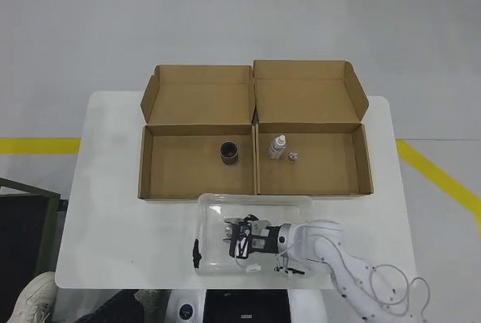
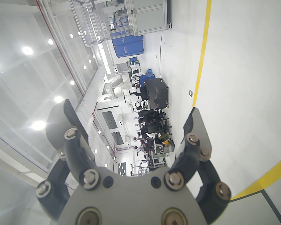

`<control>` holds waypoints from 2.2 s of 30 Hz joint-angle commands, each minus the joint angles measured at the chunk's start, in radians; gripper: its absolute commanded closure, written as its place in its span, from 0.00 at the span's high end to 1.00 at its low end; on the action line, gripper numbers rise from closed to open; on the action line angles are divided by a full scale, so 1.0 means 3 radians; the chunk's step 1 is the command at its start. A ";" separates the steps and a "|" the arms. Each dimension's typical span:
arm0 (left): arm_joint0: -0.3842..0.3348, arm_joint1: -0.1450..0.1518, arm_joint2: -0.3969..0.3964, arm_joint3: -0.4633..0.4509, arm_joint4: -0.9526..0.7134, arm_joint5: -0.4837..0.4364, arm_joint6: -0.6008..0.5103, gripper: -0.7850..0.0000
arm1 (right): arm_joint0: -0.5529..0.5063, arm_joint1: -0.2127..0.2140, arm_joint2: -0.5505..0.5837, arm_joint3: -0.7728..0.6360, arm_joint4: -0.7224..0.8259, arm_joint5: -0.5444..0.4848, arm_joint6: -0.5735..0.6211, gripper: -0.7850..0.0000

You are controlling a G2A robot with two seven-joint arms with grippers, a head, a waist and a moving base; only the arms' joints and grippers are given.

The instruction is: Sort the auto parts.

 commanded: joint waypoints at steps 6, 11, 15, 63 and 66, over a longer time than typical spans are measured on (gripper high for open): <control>0.0000 0.0000 0.0000 0.0000 0.0000 0.0000 0.0000 1.00 | -0.0079 0.0040 0.0180 -0.0067 0.0232 -0.0106 -0.0193 0.00; 0.0000 0.0000 0.0000 0.0000 0.0000 0.0000 0.0000 1.00 | -0.0137 0.0075 0.0339 -0.0133 0.0372 -0.0167 -0.0295 0.00; 0.0000 0.0000 0.0000 0.0000 0.0000 0.0000 0.0000 1.00 | -0.0172 0.0099 0.0468 -0.0190 0.0503 -0.0209 -0.0375 0.00; 0.0000 0.0000 0.0000 0.0000 0.0000 0.0000 0.0000 1.00 | 0.0834 -0.0021 0.0158 0.0413 0.1306 0.0179 -0.0031 0.00; 0.0000 0.0000 0.0000 0.0000 0.0000 0.0000 0.0000 1.00 | 0.0954 -0.0056 0.0064 0.0517 0.1316 0.0236 0.0008 0.00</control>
